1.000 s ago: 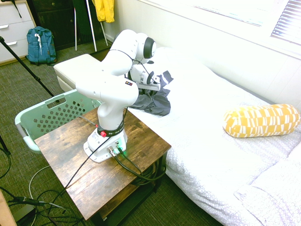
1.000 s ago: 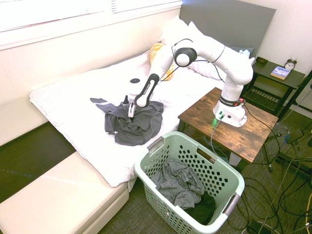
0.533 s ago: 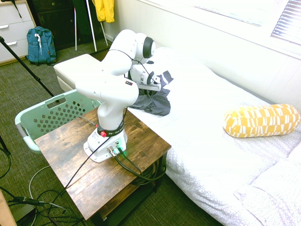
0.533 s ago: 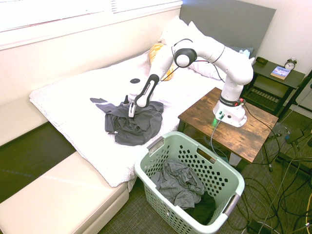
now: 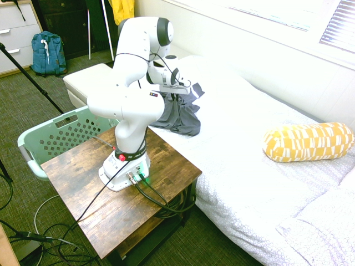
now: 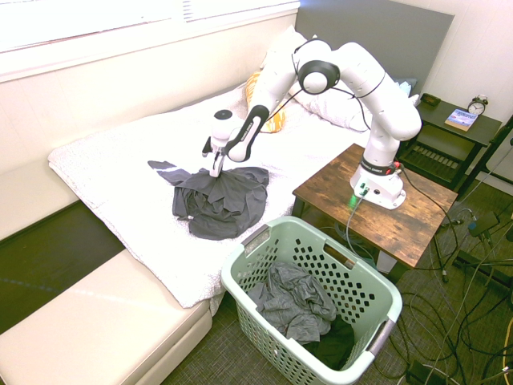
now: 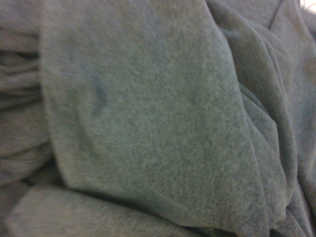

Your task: Put my clothes in the laundry bag

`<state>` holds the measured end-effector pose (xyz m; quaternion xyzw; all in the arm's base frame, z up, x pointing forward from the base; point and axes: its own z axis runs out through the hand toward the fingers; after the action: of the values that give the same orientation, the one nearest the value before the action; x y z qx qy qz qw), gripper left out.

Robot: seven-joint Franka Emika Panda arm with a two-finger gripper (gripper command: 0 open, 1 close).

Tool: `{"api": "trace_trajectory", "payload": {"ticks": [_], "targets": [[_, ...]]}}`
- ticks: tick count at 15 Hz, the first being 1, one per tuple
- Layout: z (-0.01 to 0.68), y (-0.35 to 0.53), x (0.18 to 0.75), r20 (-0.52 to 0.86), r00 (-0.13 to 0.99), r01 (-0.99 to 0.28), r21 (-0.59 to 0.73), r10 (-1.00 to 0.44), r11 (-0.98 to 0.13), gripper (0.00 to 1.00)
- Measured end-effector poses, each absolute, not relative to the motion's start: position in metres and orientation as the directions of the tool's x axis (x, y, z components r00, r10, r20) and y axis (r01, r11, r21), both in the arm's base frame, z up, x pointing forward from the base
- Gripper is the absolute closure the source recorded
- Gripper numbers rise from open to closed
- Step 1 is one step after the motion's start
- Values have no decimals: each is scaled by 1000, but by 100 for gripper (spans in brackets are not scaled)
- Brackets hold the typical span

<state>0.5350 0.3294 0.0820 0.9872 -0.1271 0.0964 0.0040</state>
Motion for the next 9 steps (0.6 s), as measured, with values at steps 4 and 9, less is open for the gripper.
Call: {"api": "trace_trajectory", "payload": {"ticks": [4,9], "targets": [[171,381,457,259,929,-260,-43,-263,-965,100],[243,439,285,308,931,-214,24,-196,-977,100]]}}
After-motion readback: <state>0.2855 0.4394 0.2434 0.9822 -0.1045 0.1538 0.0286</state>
